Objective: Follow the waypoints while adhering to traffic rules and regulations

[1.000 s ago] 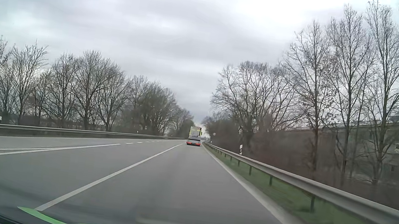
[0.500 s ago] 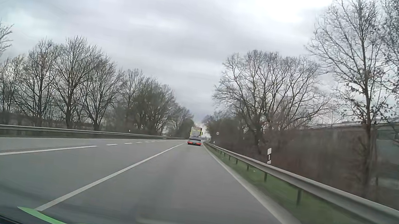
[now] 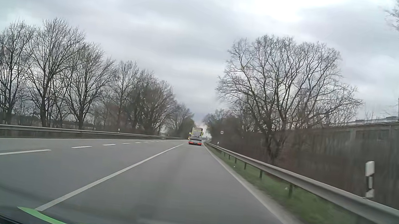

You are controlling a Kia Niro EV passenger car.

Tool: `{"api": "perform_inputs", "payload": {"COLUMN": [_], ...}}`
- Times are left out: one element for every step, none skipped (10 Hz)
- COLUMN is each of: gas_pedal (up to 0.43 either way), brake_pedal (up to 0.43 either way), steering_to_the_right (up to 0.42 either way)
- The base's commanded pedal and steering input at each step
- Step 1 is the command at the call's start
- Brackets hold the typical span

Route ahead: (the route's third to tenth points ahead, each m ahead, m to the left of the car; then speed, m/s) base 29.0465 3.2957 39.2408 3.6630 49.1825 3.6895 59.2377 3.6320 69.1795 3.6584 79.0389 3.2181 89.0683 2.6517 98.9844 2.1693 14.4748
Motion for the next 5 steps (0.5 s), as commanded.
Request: {"api": "perform_inputs", "payload": {"gas_pedal": [0.169, 0.169, 0.169, 0.169, 0.157], "brake_pedal": [0.000, 0.000, 0.000, 0.000, 0.000], "steering_to_the_right": [0.000, 0.000, 0.000, 0.000, 0.000]}}
